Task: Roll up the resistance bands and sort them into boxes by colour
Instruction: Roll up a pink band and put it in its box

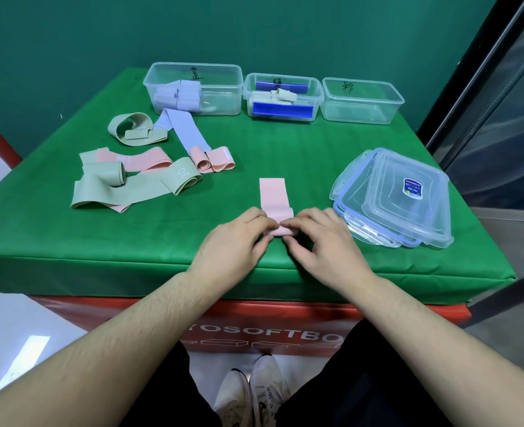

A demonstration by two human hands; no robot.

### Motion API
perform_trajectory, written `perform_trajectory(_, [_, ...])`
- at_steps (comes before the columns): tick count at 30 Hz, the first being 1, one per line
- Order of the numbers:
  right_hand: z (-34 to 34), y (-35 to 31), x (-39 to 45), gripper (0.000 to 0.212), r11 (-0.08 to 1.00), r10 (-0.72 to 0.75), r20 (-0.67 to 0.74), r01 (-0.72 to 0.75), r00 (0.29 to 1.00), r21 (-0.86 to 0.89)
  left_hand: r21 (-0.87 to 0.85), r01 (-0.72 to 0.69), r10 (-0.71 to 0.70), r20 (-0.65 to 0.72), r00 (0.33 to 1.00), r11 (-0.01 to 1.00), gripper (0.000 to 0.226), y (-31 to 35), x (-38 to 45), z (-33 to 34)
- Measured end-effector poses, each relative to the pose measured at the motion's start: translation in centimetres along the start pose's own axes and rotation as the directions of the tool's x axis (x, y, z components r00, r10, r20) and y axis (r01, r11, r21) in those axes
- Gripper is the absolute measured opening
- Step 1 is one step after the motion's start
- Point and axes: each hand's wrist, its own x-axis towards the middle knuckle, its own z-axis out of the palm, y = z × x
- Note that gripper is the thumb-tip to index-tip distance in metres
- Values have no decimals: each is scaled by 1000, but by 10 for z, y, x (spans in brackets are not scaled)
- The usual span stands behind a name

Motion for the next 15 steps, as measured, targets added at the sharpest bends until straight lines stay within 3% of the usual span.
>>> perform_trajectory(8, [0, 4, 0, 28, 1000, -1, 0, 1, 1000, 14, 71, 75, -78, 40, 996, 995, 27, 1, 2, 0])
perform_trajectory(15, [-1, 3, 3, 20, 999, -9, -7, 9, 1000, 45, -27, 84, -84, -28, 996, 996, 20, -1, -1, 1])
